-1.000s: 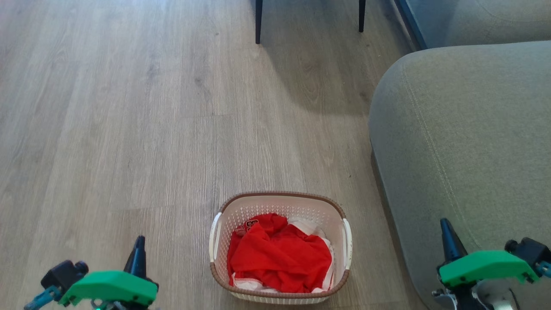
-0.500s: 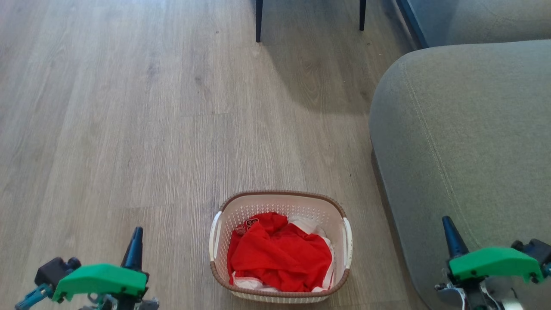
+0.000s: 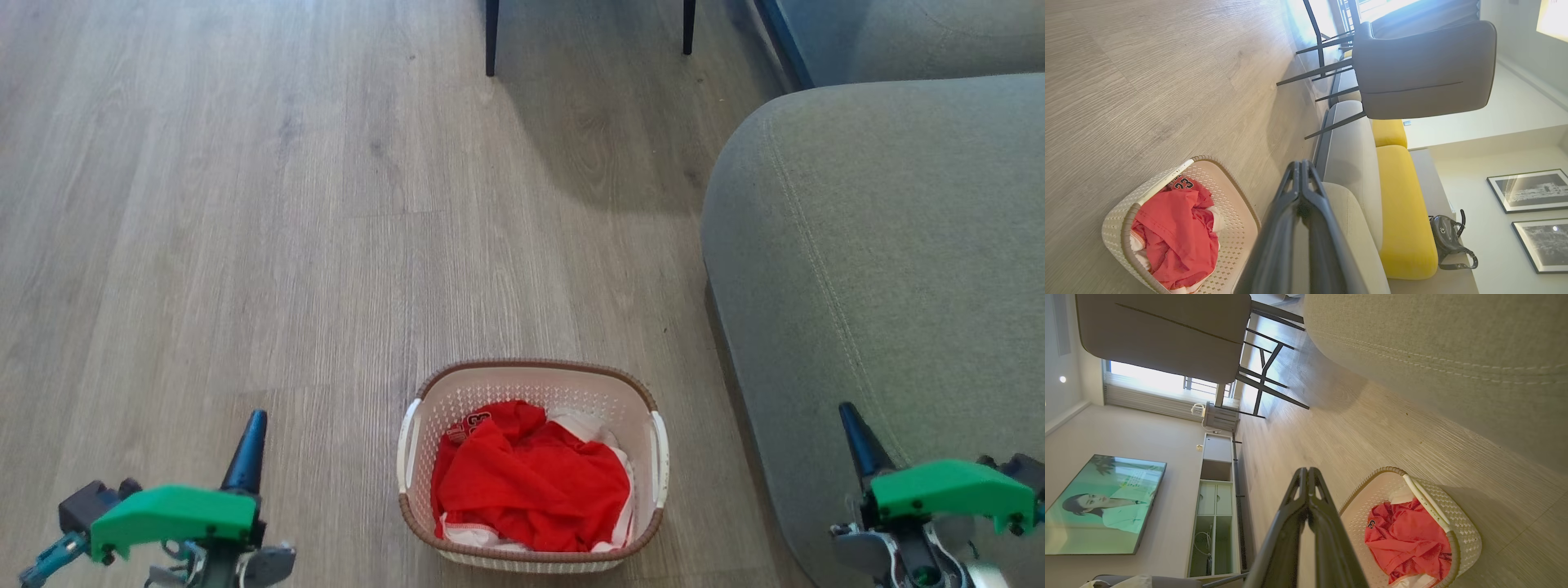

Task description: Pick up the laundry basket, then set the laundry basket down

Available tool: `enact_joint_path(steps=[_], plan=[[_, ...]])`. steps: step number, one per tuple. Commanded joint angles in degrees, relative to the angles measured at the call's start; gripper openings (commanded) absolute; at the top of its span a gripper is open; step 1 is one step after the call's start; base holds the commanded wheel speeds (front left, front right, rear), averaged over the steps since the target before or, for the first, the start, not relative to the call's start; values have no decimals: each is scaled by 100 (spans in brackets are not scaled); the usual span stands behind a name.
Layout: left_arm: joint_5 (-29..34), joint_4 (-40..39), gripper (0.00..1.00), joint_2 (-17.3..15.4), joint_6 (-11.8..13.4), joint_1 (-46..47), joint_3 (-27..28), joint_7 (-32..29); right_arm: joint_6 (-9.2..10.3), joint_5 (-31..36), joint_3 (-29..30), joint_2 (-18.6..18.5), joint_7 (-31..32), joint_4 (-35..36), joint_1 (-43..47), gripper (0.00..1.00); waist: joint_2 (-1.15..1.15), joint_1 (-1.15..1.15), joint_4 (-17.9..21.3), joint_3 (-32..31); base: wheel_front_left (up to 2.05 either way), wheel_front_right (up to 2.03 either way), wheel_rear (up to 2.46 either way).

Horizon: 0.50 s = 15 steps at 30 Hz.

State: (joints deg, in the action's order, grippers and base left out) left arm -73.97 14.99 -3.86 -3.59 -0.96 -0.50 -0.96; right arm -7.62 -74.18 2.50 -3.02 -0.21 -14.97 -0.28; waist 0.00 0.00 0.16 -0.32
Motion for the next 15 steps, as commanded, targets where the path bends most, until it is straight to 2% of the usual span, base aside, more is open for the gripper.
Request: enact_joint_path(steps=[1,15], plan=[[-128,-163,0,-22,-62,339,225,-20,10,-144,-41,-124,48,177,-348,0,0,0,-1,1,0,0,0],[-1059,-127,0,13,-236,536,441,-273,11,-1111,90,-126,295,139,-468,0,0,0,-9,27,0,0,0]])
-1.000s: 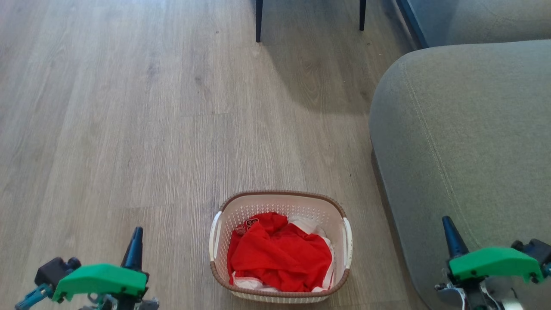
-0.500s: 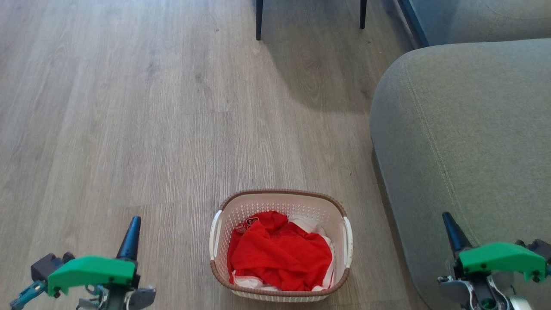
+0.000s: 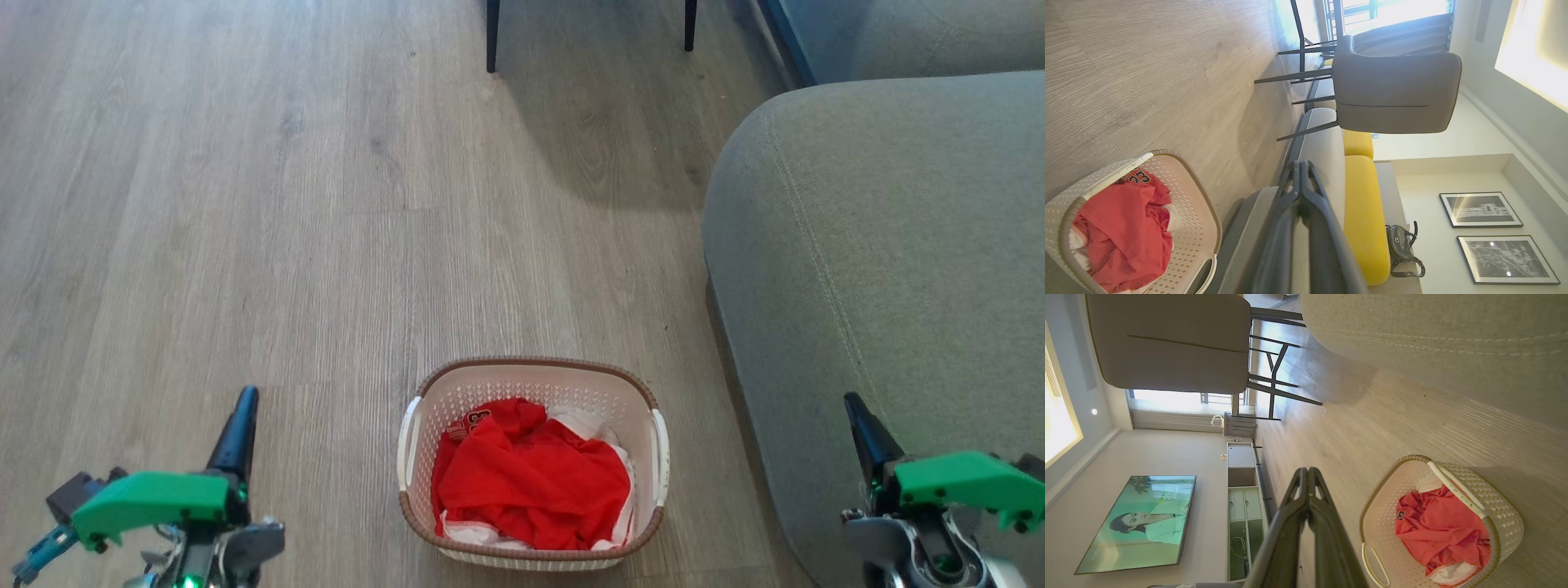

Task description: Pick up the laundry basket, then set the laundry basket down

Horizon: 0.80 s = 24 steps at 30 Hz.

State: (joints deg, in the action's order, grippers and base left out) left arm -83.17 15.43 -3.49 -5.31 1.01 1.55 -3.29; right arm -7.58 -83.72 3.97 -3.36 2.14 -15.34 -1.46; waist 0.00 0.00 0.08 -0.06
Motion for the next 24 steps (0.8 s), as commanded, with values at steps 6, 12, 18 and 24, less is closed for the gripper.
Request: enact_joint_path(steps=[6,12,18,24], plan=[[-508,-157,0,-10,-133,417,321,-141,8,-540,-4,-92,159,162,-397,0,0,0,-4,12,0,0,0],[-880,-142,0,5,-203,496,408,-242,9,-925,50,-92,259,146,-445,0,0,0,-7,22,0,0,0],[-953,-139,0,11,-217,513,431,-267,9,-996,73,-84,289,142,-456,0,0,0,-8,24,0,0,0],[-949,-139,0,15,-218,513,436,-271,9,-987,84,-76,298,142,-457,0,0,0,-8,24,0,0,0]])
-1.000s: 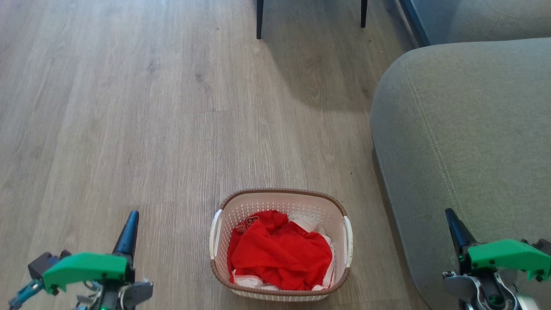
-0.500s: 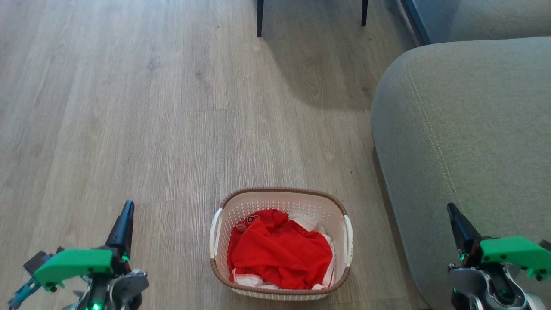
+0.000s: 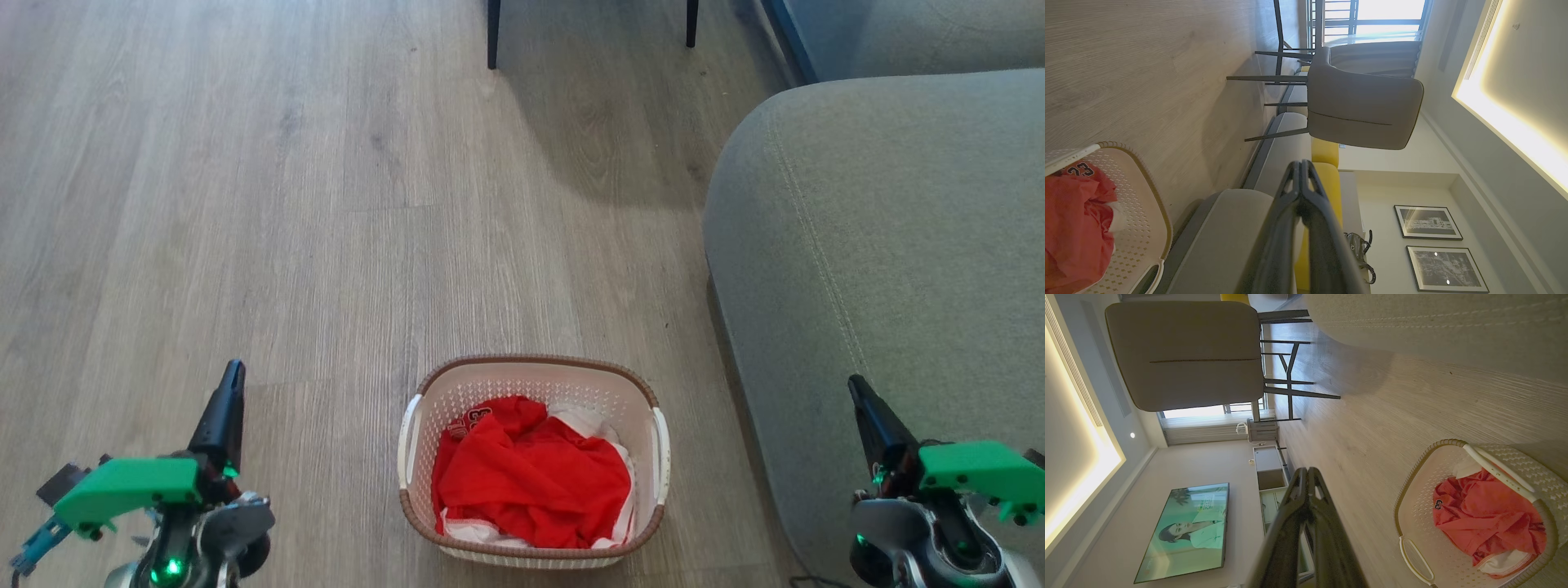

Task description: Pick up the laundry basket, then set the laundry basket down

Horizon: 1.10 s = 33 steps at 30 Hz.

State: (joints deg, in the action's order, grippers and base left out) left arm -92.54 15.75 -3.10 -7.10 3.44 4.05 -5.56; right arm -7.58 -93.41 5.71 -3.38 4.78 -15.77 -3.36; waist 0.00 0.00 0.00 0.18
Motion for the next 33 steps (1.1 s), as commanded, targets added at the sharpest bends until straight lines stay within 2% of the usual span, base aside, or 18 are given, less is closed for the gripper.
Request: enact_joint_path(steps=[1,33], plan=[[-11,-171,0,-23,-38,270,187,-44,9,-16,-88,-72,35,184,-267,0,0,0,0,0,0,0,0],[9,-171,0,-6,-38,272,212,-64,9,33,-29,-31,81,181,-272,0,0,0,0,-1,0,0,0]])
